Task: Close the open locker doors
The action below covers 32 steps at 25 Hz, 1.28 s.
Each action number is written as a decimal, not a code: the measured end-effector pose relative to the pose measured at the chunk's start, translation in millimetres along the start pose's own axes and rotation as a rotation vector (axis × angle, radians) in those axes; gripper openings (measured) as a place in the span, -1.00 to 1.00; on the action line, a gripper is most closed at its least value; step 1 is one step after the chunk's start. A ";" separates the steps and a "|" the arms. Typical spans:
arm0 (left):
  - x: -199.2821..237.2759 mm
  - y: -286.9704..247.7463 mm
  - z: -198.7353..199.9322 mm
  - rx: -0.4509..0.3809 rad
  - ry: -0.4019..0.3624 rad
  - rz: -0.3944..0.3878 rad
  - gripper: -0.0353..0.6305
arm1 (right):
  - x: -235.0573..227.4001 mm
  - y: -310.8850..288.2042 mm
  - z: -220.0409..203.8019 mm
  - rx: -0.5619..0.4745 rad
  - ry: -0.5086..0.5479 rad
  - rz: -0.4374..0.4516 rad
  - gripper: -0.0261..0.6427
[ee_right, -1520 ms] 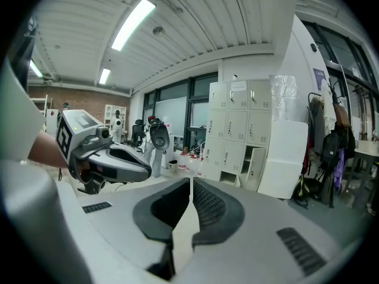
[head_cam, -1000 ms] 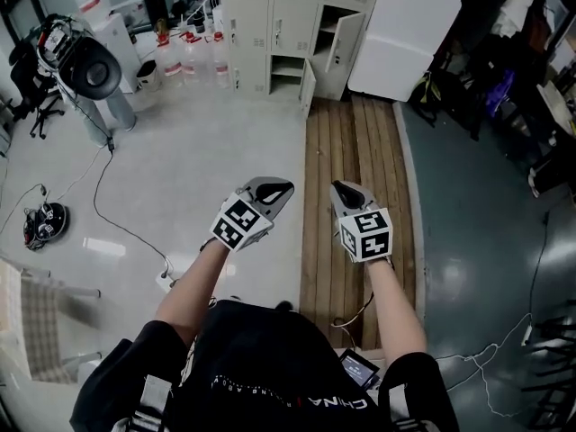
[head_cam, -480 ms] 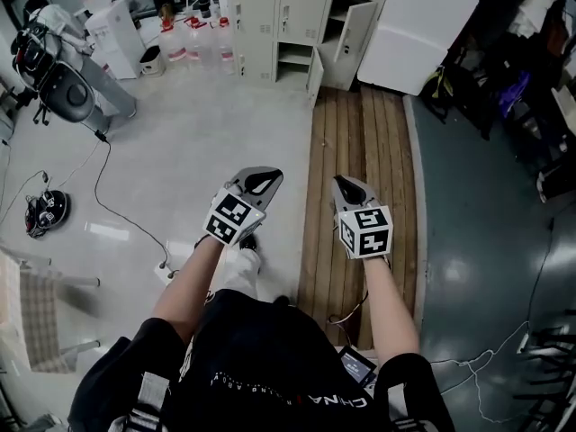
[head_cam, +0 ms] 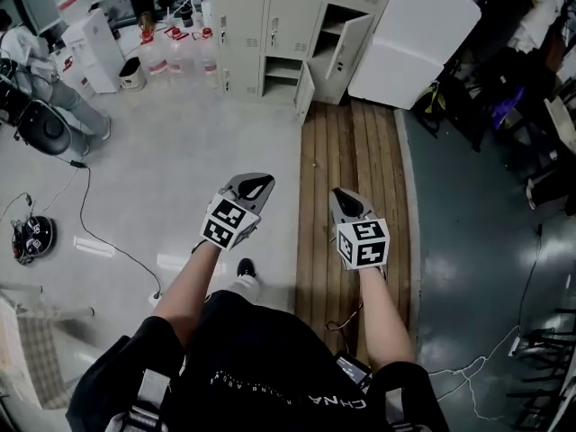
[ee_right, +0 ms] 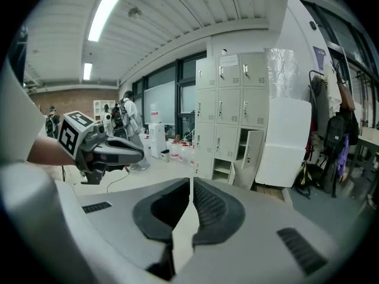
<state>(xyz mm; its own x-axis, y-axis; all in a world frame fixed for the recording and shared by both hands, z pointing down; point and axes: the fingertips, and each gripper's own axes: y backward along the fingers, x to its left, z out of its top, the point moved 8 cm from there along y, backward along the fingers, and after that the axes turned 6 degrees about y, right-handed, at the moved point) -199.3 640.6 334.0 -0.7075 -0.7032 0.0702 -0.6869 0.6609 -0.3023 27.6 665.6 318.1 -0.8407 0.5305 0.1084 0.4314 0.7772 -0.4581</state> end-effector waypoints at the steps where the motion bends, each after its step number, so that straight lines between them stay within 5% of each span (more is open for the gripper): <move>1: 13.6 -6.9 4.7 0.001 -0.007 -0.008 -0.83 | -4.5 -12.7 6.4 0.003 -0.009 -0.006 -0.79; 9: 111.3 -46.2 15.5 0.030 -0.011 -0.060 -0.83 | -18.4 -97.2 43.3 0.015 -0.059 -0.067 -0.79; 16: 138.5 -83.8 18.1 0.038 -0.031 -0.121 -0.83 | -32.1 -141.6 46.6 0.059 -0.064 -0.071 -0.79; 28: 202.2 -174.3 46.0 0.097 -0.115 -0.122 -0.83 | -131.1 -254.1 88.4 0.013 -0.137 -0.065 -0.79; 32: 227.3 -218.6 71.1 0.086 -0.090 -0.097 -0.83 | -178.6 -283.0 109.5 -0.002 -0.117 -0.041 -0.79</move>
<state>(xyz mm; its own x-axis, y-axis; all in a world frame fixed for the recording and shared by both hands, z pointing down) -198.2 317.6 348.4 -0.6179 -0.7860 0.0187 -0.7319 0.5664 -0.3789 19.9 313.8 331.8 -0.8902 0.4551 0.0229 0.3965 0.7983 -0.4533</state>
